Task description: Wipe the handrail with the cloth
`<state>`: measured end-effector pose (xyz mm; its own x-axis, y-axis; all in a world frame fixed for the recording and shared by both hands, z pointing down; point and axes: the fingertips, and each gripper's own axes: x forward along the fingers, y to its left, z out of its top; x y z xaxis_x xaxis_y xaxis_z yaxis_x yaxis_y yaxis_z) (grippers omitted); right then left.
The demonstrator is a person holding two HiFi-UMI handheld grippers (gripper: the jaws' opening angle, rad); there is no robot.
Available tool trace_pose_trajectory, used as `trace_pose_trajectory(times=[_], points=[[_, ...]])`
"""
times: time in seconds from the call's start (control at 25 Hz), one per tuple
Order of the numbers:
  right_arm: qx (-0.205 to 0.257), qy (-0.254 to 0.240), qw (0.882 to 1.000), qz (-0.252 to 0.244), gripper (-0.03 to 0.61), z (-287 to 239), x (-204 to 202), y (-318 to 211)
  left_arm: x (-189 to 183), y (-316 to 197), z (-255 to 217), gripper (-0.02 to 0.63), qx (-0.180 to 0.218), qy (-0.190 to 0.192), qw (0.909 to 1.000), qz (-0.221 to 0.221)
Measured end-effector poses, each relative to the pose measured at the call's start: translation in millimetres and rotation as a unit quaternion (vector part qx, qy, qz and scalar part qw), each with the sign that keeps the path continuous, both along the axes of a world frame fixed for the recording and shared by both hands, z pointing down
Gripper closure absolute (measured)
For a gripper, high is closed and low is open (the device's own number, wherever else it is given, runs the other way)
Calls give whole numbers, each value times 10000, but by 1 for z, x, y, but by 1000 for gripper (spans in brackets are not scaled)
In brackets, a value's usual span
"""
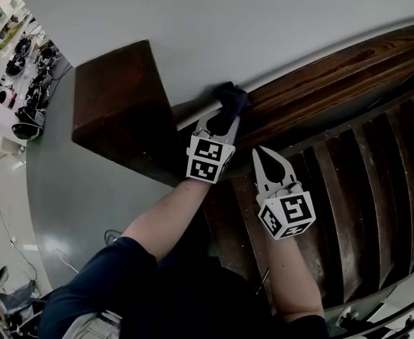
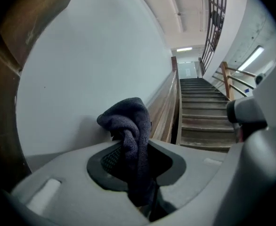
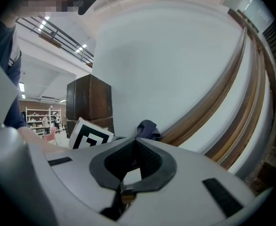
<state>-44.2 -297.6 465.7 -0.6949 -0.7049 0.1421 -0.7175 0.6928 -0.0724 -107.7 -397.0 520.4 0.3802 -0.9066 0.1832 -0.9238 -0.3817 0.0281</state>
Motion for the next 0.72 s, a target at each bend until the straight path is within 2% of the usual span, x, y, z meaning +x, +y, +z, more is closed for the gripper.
trace_pose_trajectory(times=[0.2, 0.48, 0.72], points=[[-30, 88, 9998, -192, 569, 6, -9, 18, -5, 15, 13, 517, -78, 0, 9999, -129], [-82, 145, 9998, -97, 569, 9, 6, 38, -7, 22, 21, 517, -160, 52, 9996, -230], [4, 179, 9996, 219, 569, -2, 33, 49, 18, 6, 4, 517, -132, -78, 9999, 42]])
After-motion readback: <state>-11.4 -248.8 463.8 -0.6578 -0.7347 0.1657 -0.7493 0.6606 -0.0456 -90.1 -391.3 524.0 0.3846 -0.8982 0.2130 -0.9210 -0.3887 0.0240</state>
